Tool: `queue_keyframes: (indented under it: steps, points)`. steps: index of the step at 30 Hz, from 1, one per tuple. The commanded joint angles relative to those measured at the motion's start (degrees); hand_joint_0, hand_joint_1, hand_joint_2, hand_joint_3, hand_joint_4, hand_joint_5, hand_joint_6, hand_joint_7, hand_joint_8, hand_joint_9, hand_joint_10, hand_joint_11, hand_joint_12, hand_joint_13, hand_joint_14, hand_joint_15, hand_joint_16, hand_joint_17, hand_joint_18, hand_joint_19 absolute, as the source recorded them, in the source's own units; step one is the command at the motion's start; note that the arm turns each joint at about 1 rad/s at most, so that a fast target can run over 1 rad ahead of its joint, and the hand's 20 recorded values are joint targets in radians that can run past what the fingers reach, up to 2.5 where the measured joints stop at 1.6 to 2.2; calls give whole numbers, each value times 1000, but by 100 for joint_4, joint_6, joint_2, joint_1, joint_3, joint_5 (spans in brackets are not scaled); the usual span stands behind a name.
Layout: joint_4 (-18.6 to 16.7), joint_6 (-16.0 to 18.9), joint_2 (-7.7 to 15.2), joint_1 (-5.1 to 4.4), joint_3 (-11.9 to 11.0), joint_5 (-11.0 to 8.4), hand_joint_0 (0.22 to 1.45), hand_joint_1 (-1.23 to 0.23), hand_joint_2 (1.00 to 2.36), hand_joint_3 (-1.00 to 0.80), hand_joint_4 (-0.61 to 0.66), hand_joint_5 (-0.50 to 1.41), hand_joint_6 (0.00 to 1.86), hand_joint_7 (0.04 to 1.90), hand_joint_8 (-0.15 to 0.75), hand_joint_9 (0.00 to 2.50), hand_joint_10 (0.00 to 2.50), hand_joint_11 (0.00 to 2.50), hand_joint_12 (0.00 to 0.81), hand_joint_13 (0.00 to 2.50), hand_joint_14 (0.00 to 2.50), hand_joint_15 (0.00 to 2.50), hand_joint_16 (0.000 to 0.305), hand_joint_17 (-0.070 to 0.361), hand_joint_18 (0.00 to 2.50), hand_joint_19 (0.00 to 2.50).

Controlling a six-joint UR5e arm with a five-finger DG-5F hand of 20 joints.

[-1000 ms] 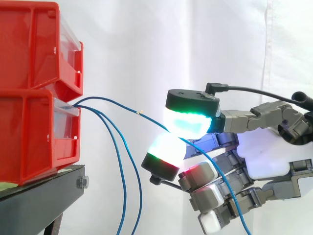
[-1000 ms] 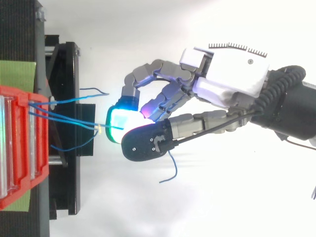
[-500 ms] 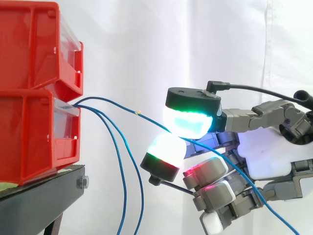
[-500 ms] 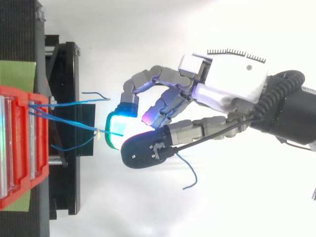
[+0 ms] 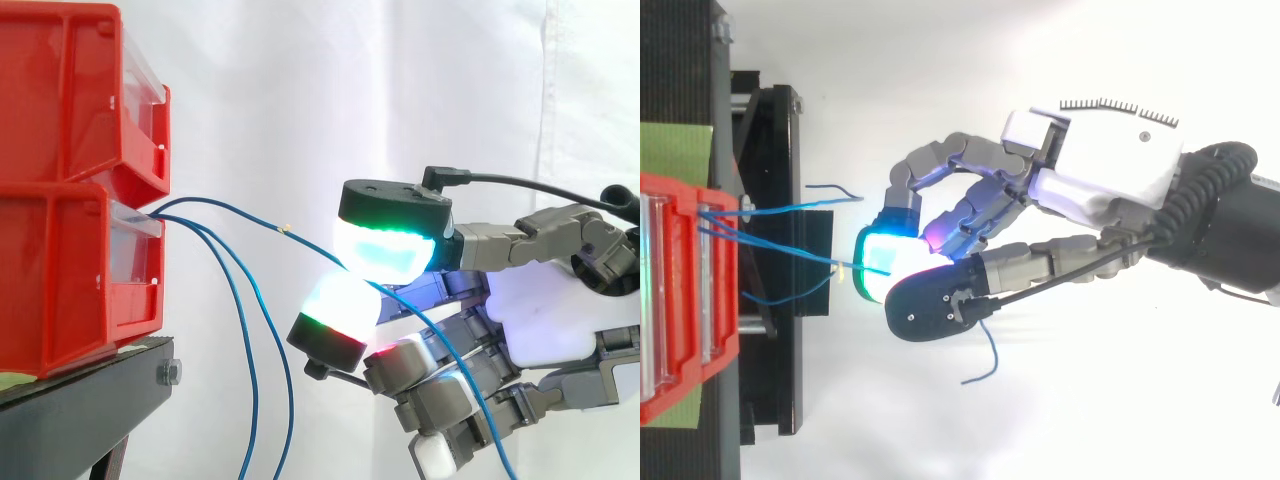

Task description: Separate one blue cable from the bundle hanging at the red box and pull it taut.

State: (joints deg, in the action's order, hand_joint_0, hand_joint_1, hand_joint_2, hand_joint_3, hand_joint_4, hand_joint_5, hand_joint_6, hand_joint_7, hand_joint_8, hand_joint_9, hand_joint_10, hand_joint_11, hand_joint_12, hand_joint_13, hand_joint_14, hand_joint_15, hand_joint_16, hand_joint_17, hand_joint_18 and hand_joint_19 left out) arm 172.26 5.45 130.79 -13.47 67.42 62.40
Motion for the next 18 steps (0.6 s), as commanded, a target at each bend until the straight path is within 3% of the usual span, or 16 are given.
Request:
queue_keyframes:
  steps: [1, 8, 11, 13, 18]
  points:
    - [0, 0, 8, 2, -1, 9, 688, -698, 1020, -311, -27, -204, 889, 1016, 317, 880, 14, 1274, 326, 1072, 15, 1269, 44, 98, 815, 605]
    - [0, 0, -1, -7, -1, 0, 689, -698, 1019, -310, -25, -204, 889, 1010, 334, 932, 14, 1291, 331, 1050, 17, 1260, 43, 97, 811, 605]
    - [0, 0, -1, -7, -1, -9, 688, -697, 1020, -308, -20, -204, 888, 1020, 308, 1020, 0, 1599, 334, 1045, 17, 1258, 43, 97, 809, 605]
    - [0, 0, -1, 2, 8, -9, 688, -696, 1019, -309, -18, -204, 888, 1025, 292, 996, 247, 1568, 332, 1034, 18, 1258, 43, 97, 803, 604]
    - [0, 0, -1, -7, 8, 9, 688, -692, 1018, -314, -17, -205, 891, 1014, 285, 976, 314, 1555, 340, 1034, 18, 1269, 43, 97, 796, 605]
